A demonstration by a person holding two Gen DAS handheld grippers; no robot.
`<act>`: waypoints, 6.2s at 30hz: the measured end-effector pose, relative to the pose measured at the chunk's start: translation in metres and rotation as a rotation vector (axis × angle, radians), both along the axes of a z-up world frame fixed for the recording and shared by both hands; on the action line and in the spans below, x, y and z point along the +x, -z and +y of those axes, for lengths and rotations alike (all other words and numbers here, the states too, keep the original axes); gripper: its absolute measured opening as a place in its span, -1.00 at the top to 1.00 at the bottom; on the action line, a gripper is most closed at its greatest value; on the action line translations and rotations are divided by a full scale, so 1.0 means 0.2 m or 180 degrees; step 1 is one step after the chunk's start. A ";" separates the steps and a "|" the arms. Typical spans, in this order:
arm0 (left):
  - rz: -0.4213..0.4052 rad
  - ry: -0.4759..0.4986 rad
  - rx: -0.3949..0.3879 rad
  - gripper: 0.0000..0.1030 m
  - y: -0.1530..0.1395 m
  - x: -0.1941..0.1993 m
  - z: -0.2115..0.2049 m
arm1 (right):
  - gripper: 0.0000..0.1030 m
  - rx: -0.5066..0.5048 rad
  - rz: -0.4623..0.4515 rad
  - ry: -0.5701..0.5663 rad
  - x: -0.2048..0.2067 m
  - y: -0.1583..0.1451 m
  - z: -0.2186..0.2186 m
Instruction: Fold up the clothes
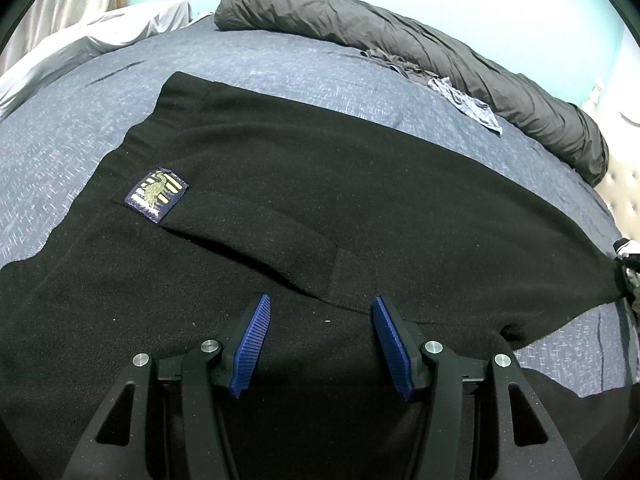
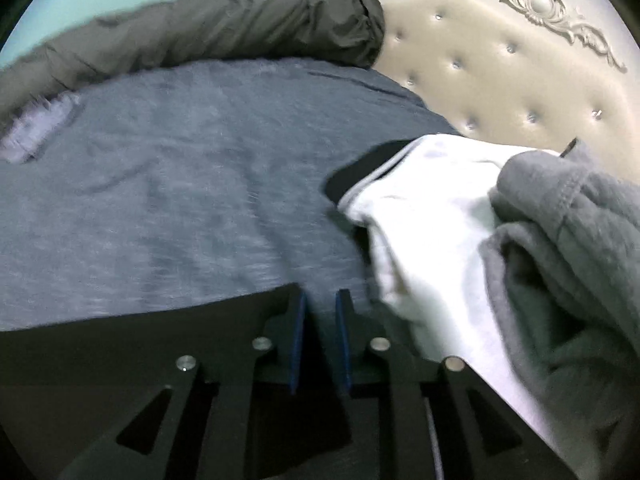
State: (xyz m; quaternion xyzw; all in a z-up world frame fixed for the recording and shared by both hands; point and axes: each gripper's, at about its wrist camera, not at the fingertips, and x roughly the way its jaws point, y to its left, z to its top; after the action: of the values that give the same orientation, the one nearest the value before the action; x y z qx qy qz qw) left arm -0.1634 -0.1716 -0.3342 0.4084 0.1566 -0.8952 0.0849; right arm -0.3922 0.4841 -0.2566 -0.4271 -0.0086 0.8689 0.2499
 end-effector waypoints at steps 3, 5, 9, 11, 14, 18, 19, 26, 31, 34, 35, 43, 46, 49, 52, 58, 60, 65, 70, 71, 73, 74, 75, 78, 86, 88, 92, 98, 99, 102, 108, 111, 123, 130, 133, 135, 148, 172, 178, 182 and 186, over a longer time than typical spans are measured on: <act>0.0005 -0.0002 0.0005 -0.13 -0.01 0.00 0.00 | 0.71 -0.0193 0.0135 -0.0209 0.05 -0.04 -0.13; 0.0016 -0.0007 0.0016 -0.13 -0.02 0.01 0.00 | 0.68 -0.0380 0.0226 -0.0403 0.10 -0.07 -0.26; 0.0093 -0.0048 0.0075 -0.13 -0.07 0.07 -0.02 | 0.45 -0.0830 0.0305 -0.0848 0.24 -0.08 -0.56; 0.0141 -0.0070 0.0077 -0.13 -0.11 0.12 -0.04 | 0.43 -0.1065 0.0312 -0.1004 0.33 -0.07 -0.70; 0.0213 -0.0104 0.0079 -0.13 -0.16 0.20 -0.07 | 0.39 -0.1419 0.0345 -0.1167 0.49 -0.05 -0.91; 0.0310 -0.0149 0.0083 -0.13 -0.23 0.30 -0.10 | 0.22 -0.1720 0.0295 -0.1426 0.70 -0.03 -1.19; 0.0330 -0.0162 0.0073 -0.13 -0.25 0.33 -0.12 | 0.22 -0.1795 0.0299 -0.1469 0.75 -0.03 -1.24; 0.0241 -0.0298 -0.0084 -0.18 -0.28 0.56 -0.23 | 0.20 -0.2113 0.0429 -0.1618 1.05 -0.02 -1.40; 0.0176 -0.0471 -0.0150 -0.19 -0.31 0.72 -0.33 | 0.19 -0.2244 0.0400 -0.1629 1.16 0.07 -1.40; 0.0097 -0.0581 -0.0095 -0.22 -0.32 0.78 -0.42 | 0.19 -0.2289 0.0432 -0.1557 1.18 0.09 -1.39; 0.0064 -0.0635 -0.0058 -0.22 -0.32 0.80 -0.46 | 0.19 -0.2313 0.0438 -0.1567 1.19 0.08 -1.39; -0.0219 -0.1010 0.0511 -0.29 -0.21 0.85 -0.74 | 0.19 -0.2421 0.0494 -0.1614 1.21 0.07 -1.36; -0.0305 -0.1030 0.0546 -0.29 -0.14 0.82 -0.76 | 0.19 -0.2456 0.0518 -0.1614 1.22 0.07 -1.35; -0.0288 -0.1022 0.0600 -0.26 -0.10 0.79 -0.77 | 0.19 -0.2491 0.0542 -0.1615 1.22 0.07 -1.33; -0.0250 -0.0942 0.0531 0.26 -0.11 0.77 -0.75 | 0.19 -0.2509 0.0530 -0.1561 1.21 0.09 -1.31; -0.0045 -0.0854 0.0552 0.83 -0.19 0.80 -0.79 | 0.19 -0.2491 0.0537 -0.1508 1.21 0.08 -1.27; -0.0044 -0.0889 0.0559 0.83 -0.20 0.81 -0.83 | 0.19 -0.2476 0.0550 -0.1480 1.22 0.07 -1.25; -0.0188 -0.0875 0.0541 0.82 -0.13 0.79 -0.81 | 0.19 -0.2408 0.0556 -0.1318 1.23 0.01 -1.15; -0.0239 -0.0806 0.0497 0.82 -0.13 0.78 -0.78 | -0.04 -0.2080 0.0445 -0.1355 1.31 -0.14 -0.95; -0.0249 -0.0787 0.0490 0.79 -0.13 0.78 -0.78 | -0.13 -0.1941 0.0386 -0.1360 1.33 -0.16 -0.89; -0.0282 -0.0764 0.0498 0.75 -0.12 0.79 -0.78 | -0.17 -0.1774 0.0272 -0.1260 1.38 -0.18 -0.72; -0.0294 -0.0753 0.0497 0.75 -0.12 0.79 -0.77 | -0.17 -0.1726 0.0202 -0.1168 1.39 -0.18 -0.62; -0.0299 -0.0741 0.0484 0.74 -0.13 0.79 -0.77 | -0.18 -0.1672 0.0132 -0.1063 1.41 -0.18 -0.53; -0.0312 -0.0704 0.0445 0.74 -0.14 0.79 -0.75 | -0.18 -0.1557 -0.0052 -0.0753 1.47 -0.16 -0.27; -0.0352 -0.0719 0.0415 0.74 -0.15 0.79 -0.72 | -0.19 -0.1700 -0.0370 -0.0395 1.61 -0.05 0.10; -0.0363 -0.0712 0.0391 0.74 -0.16 0.78 -0.71 | -0.19 -0.1746 -0.0409 -0.0357 1.62 -0.02 0.13; -0.0383 -0.0704 0.0358 0.74 -0.16 0.78 -0.71 | -0.18 -0.1824 -0.0462 -0.0448 1.62 0.03 0.11; -0.0411 -0.0704 0.0334 0.74 -0.15 0.78 -0.70 | 0.93 -0.1920 -0.0401 -0.0684 1.60 0.04 0.06; -0.0412 -0.0699 0.0327 0.74 -0.16 0.78 -0.70 | 0.93 -0.1895 -0.0364 -0.0710 1.61 0.01 0.06; -0.0406 -0.0697 0.0302 0.74 -0.16 0.78 -0.70 | 0.94 -0.1805 -0.0231 -0.0762 1.63 -0.10 0.09; -0.0359 -0.0687 0.0406 0.77 -0.18 0.80 -0.70 | 0.95 -0.1598 -0.0255 -0.0767 1.74 -0.22 0.22; -0.0361 -0.0673 0.0432 0.77 -0.18 0.80 -0.69 | 0.95 -0.1562 -0.0437 -0.0658 1.78 -0.12 0.27; -0.0476 -0.0647 0.0426 0.73 -0.14 0.80 -0.68 | 0.85 -0.1559 -0.0182 -0.0770 1.75 -0.11 0.21; -0.0366 -0.0782 0.0446 0.33 -0.19 0.84 -0.70 | 0.35 -0.1396 -0.0174 -0.0910 1.70 -0.18 0.13; -0.0223 -0.0854 0.0332 0.30 -0.28 0.87 -0.68 | 0.31 -0.1379 -0.0210 -0.1118 1.65 -0.20 0.01; -0.0151 -0.0771 0.0224 0.30 -0.34 0.86 -0.62 | 0.26 -0.1418 -0.0267 -0.1335 1.58 -0.19 -0.12; -0.0072 -0.0042 0.0103 0.29 -0.28 0.59 -0.05 | 0.23 -0.1532 -0.0818 -0.2441 1.12 0.01 -1.02; -0.0172 0.0194 0.0063 0.29 0.00 0.57 0.18 | 0.92 -0.1450 -0.1234 -0.3264 0.91 0.20 -1.57; -0.0182 0.0203 0.0049 0.28 0.02 0.57 0.18 | 0.93 -0.1298 -0.1159 -0.3102 0.85 0.23 -1.58; -0.0182 0.0202 0.0062 0.28 0.02 0.57 0.18 | 0.88 -0.1287 -0.1268 -0.3032 0.84 0.30 -1.58; -0.0190 0.0198 0.0092 0.28 0.03 0.57 0.17 | 0.73 -0.1300 -0.1173 -0.2861 0.85 0.23 -1.44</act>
State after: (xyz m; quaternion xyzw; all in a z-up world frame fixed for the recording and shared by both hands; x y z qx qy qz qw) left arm -0.0501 -0.1380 -0.3396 0.4408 0.1541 -0.8825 0.0557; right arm -0.2218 0.1957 -0.3034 -0.5670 -0.0652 0.7848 -0.2415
